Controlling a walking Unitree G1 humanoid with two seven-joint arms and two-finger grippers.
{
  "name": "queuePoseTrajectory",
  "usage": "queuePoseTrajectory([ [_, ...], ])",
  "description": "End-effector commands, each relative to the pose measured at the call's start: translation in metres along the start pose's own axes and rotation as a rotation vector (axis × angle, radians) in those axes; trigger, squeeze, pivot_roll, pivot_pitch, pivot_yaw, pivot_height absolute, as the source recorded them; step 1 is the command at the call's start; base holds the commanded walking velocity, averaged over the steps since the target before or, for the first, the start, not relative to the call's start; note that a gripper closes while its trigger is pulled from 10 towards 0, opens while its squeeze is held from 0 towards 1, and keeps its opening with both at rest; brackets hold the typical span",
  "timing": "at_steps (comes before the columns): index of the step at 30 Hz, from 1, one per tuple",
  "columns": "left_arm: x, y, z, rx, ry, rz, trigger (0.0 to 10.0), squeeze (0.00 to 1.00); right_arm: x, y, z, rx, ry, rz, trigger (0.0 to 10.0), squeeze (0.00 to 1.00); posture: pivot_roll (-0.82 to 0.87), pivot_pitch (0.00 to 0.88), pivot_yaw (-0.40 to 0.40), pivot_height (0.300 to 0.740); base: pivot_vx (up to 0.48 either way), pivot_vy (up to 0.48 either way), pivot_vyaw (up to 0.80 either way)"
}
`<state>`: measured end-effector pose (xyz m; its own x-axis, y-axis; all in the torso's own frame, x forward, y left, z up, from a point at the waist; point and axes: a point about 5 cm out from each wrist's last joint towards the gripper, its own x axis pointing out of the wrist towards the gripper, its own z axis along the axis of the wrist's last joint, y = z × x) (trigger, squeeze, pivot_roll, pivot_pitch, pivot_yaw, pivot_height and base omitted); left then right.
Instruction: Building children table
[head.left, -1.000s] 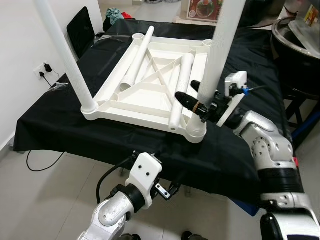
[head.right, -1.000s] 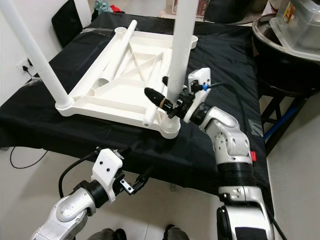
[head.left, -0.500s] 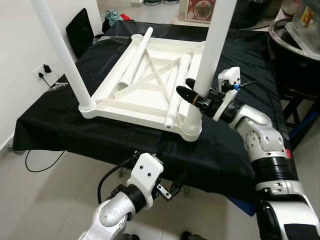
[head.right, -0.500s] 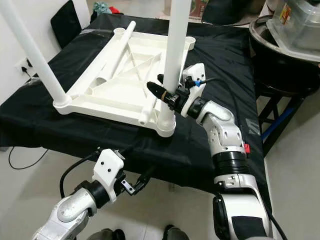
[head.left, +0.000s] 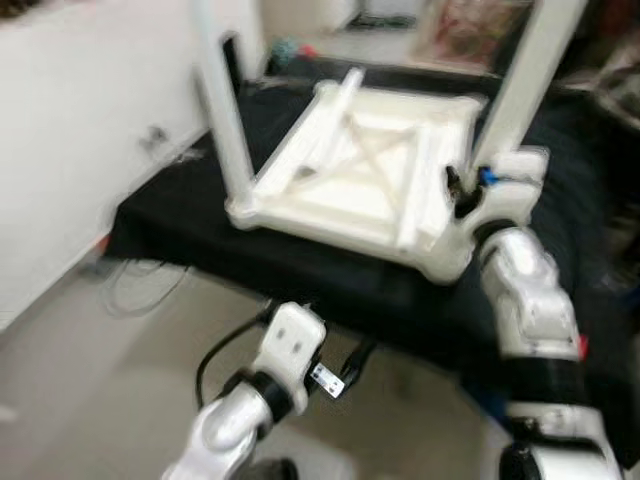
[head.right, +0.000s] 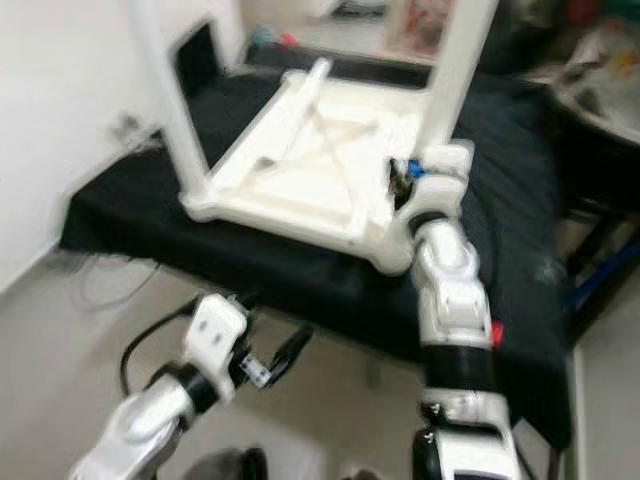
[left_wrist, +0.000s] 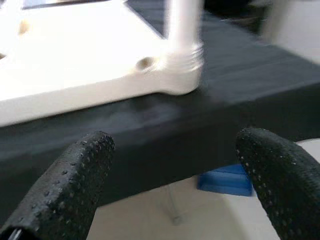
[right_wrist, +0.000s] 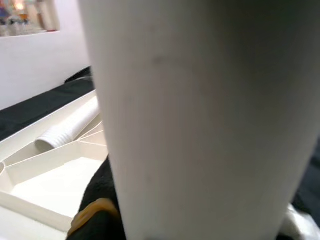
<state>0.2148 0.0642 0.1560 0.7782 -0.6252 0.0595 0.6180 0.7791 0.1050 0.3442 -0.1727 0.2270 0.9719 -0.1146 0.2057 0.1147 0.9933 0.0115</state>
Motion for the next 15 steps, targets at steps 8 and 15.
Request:
queuePoseTrajectory([
  [8,-0.002,0.0,-0.003,0.007,0.015,0.013,10.0,0.0,0.002,0.006,0.002,-0.011,0.033,-0.148,9.8,0.0,0.12,0.159,-0.016,0.74,0.0,0.0,0.0],
  [15,-0.001,-0.001,-0.004,0.005,0.017,0.013,10.0,0.0,0.01,0.018,0.021,-0.035,-0.022,-0.121,10.0,0.8,0.12,0.158,-0.017,0.74,0.0,0.0,0.0],
])
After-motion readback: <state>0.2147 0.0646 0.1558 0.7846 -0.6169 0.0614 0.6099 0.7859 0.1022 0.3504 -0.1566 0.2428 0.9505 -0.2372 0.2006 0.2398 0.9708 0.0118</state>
